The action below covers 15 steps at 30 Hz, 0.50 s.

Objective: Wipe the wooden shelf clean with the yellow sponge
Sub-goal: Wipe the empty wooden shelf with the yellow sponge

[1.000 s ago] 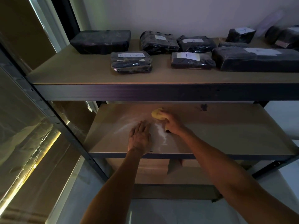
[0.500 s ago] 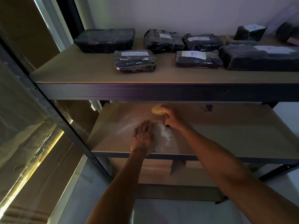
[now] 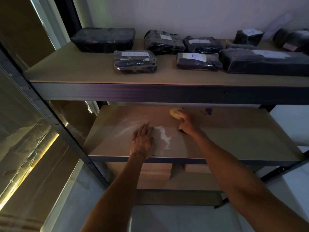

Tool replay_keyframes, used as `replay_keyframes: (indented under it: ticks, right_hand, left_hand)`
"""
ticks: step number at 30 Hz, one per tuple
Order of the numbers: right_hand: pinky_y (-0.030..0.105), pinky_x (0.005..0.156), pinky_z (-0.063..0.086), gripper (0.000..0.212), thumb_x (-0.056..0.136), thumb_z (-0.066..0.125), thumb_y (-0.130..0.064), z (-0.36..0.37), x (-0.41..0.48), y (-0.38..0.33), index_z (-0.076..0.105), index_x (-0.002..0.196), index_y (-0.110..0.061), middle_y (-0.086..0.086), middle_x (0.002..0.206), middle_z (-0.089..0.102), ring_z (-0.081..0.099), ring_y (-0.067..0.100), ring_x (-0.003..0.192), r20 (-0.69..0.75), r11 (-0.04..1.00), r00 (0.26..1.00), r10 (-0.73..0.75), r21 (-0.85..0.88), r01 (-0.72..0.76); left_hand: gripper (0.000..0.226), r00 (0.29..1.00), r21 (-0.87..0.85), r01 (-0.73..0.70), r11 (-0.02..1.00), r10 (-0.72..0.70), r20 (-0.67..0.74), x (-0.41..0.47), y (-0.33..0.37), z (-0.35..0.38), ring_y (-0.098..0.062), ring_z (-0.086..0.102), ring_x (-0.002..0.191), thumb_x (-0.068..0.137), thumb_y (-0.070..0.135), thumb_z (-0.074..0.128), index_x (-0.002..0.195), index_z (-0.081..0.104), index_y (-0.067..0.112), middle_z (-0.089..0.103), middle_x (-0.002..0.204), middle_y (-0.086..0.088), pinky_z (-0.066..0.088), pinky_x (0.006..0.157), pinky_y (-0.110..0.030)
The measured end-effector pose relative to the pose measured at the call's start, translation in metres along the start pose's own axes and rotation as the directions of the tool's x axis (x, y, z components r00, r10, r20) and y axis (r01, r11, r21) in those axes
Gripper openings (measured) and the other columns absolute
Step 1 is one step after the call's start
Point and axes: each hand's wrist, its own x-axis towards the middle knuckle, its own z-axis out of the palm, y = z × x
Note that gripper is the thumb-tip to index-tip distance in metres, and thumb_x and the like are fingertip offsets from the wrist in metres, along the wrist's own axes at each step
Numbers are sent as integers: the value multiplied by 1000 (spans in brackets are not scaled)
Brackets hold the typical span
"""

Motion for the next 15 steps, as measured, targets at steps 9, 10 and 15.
replay_keyframes:
  ticks: [9, 10, 15]
  right_hand:
    - [32, 113, 34, 49, 89, 52, -2, 37, -55, -58, 52, 137, -13, 12, 142, 50, 47, 28, 131, 51, 983, 993, -102, 159, 93]
    - [37, 112, 37, 52, 87, 52, 1, 28, -54, -52, 50, 138, -14, 12, 142, 50, 48, 29, 130, 6, 988, 999, -36, 151, 35]
    - [43, 106, 40, 49, 90, 48, 2, 16, -79, -28, 47, 138, -7, 19, 138, 50, 48, 38, 125, -163, 980, 970, 181, -49, -191]
  left_hand:
    - [57, 1000, -52, -7, 999, 7, -7, -3, -1, -2, -16, 13, 153, 101, 31, 31, 157, 23, 27, 17, 167, 1, 12, 125, -39]
    - [56, 1000, -52, -3, 999, 3, 0, -4, -2, -3, -16, 13, 153, 101, 30, 32, 157, 25, 26, 15, 167, 2, 12, 125, -38]
    - [55, 1000, -51, 8, 999, -8, 14, -3, -1, -2, -16, 12, 153, 101, 30, 33, 156, 26, 26, 14, 167, 1, 12, 124, -37]
